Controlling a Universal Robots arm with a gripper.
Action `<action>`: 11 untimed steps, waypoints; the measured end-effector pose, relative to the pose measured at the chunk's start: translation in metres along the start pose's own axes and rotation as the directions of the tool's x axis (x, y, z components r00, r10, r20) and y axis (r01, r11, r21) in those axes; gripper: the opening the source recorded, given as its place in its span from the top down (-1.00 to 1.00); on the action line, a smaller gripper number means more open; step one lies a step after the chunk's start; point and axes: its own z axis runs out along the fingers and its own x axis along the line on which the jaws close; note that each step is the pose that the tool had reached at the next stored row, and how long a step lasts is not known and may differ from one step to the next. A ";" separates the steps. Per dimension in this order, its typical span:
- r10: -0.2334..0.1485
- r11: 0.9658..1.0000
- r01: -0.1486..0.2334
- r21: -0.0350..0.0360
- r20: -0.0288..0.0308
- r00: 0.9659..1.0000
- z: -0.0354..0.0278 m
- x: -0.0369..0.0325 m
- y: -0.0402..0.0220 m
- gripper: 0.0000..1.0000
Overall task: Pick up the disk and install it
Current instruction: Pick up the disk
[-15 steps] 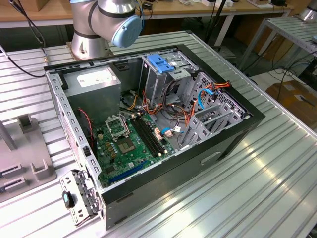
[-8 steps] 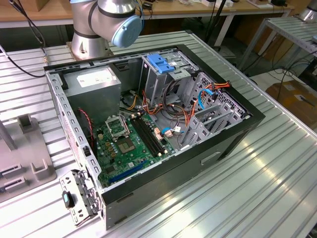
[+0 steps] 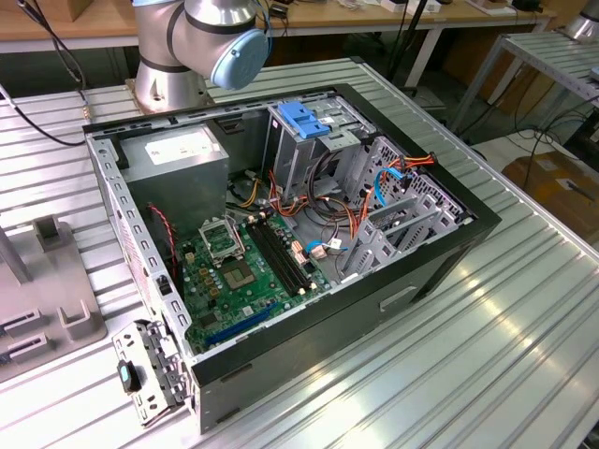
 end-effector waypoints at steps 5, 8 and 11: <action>0.000 1.000 0.000 0.000 0.000 1.000 -0.0001 0.0000 0.0000 0.29; 0.000 1.000 0.000 0.000 0.000 1.000 -0.0004 0.0000 0.0000 0.29; 0.000 1.000 0.000 0.000 0.000 1.000 -0.0006 0.0000 0.0000 0.29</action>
